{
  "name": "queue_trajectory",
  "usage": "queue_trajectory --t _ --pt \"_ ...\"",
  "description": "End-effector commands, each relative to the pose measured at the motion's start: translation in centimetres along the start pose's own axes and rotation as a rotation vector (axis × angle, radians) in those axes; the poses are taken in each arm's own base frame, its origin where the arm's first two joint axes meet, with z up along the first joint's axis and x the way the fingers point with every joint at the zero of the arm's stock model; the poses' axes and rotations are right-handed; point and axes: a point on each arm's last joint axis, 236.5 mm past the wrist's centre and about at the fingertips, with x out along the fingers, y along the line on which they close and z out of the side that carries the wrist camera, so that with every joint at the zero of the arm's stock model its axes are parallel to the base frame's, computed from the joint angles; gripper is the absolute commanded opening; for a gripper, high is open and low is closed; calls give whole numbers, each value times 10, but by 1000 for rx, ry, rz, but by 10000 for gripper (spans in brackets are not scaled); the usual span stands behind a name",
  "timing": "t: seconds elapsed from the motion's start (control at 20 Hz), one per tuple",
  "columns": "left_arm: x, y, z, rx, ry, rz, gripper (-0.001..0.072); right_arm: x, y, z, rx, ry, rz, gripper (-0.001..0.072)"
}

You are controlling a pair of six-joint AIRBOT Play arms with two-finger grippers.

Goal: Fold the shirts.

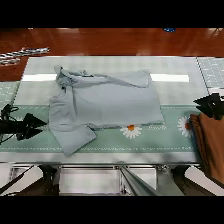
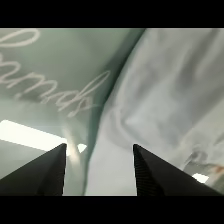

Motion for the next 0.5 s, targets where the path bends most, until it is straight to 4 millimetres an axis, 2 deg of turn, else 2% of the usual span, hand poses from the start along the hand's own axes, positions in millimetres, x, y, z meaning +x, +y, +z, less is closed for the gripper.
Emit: queue_trajectory --t 0.0,0.1,0.3,0.4,0.45 --pt "14 -9 14 -62 -38 -78 503 17 8 -23 -54 88 -46 408" --pt "26 -9 10 -56 3 -73 503 22 14 -27 -60 103 -47 408" --pt "50 -18 -2 4 70 -44 502 24 12 -30 -47 118 -69 408" --pt "59 -24 1 66 67 -25 498 23 10 -32 -47 125 -75 407" --pt "61 -29 1 91 69 -22 400 23 6 -35 -54 138 -89 408"
